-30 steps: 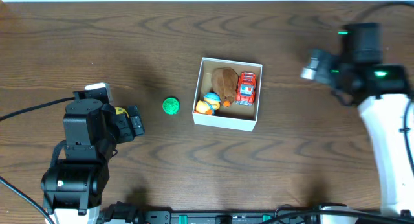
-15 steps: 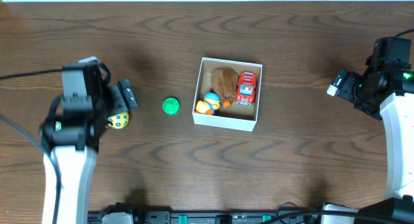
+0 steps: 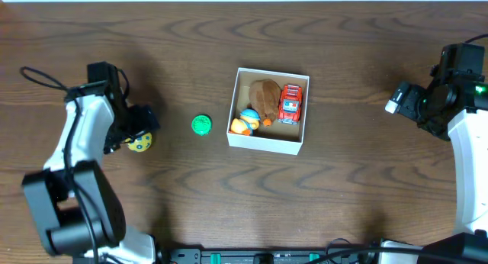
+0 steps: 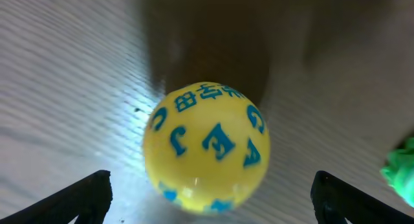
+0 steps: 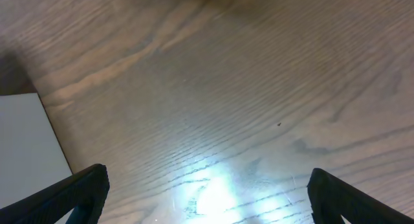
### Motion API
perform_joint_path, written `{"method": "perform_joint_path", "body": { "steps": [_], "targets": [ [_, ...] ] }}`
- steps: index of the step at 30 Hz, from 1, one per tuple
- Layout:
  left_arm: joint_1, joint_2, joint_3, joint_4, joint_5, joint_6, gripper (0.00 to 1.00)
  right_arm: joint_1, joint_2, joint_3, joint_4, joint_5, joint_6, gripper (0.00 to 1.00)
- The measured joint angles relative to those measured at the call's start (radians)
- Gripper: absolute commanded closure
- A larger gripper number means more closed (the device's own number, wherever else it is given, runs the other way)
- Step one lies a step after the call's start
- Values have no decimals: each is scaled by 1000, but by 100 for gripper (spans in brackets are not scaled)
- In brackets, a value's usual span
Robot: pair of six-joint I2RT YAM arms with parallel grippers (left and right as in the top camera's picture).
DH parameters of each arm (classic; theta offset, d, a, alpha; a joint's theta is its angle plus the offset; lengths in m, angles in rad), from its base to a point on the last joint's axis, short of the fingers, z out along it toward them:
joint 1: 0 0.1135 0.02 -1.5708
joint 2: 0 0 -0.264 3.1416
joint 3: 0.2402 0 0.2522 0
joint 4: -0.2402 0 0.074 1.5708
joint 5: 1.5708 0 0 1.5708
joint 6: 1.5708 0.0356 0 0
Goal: Pack container
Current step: 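Grasp the yellow lettered ball with the left gripper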
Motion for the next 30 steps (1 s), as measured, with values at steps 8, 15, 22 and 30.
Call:
{"method": "perform_joint_path", "body": {
  "steps": [8,15,22,30],
  "targets": [
    [0,90,0,0,5,12,32,0,0,0,0,0,-3,1],
    [0,90,0,0,5,16,63,0,0,0,0,0,-4,1],
    [0,89,0,-1,4,18,69,0,0,0,0,0,-4,1],
    [-34,2,125,-128,5,18,80,0,0,0,0,0,-4,1]
  ]
}}
